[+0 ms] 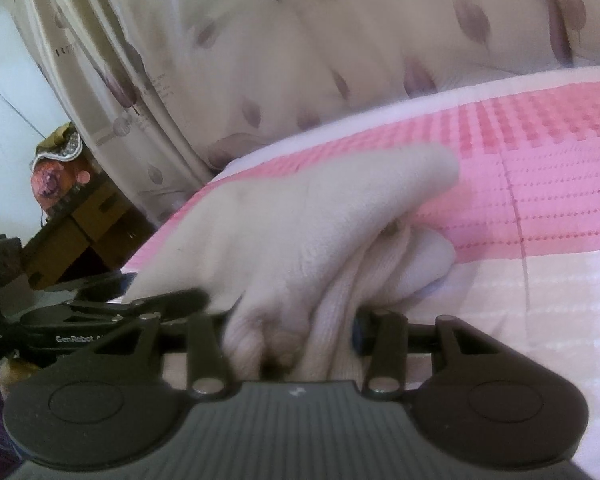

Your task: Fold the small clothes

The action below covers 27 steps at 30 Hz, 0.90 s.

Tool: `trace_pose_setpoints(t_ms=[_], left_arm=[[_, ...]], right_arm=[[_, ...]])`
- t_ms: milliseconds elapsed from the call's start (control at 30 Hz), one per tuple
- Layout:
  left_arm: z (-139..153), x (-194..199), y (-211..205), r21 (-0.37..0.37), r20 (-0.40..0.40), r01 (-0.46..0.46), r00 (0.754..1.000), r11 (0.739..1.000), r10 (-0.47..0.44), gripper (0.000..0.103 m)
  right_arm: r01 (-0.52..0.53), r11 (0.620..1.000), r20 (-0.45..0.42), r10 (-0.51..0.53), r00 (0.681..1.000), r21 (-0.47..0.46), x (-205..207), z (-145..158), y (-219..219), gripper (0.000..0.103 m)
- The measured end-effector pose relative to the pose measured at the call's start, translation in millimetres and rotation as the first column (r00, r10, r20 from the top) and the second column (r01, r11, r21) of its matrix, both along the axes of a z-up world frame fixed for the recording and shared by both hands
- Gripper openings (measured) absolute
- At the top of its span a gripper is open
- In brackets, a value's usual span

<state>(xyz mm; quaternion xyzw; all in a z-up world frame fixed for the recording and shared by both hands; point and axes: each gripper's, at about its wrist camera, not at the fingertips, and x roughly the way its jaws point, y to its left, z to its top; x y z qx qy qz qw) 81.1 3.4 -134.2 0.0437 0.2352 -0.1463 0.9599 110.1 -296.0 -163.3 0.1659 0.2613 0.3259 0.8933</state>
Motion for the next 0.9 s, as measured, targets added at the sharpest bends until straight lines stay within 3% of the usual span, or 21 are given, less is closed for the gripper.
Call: trace_pose_setpoints(t_ms=[533,900], left_arm=[[-2.7,-8.9,0.6,0.023,0.033,-0.071,0.997,0.997,0.070,0.103],[-1.1,-22.8,-0.2,0.024,0.080,-0.130,0.989,0.991,0.128,0.103]], right_arm=[[0.104,0.975,0.085,-0.089,0.992,-0.198,-34.3,0.9,15.1,0.067],[0.150,0.964,0.098,-0.131,0.987,-0.221,-47.0,-7.5,12.9,0.082]])
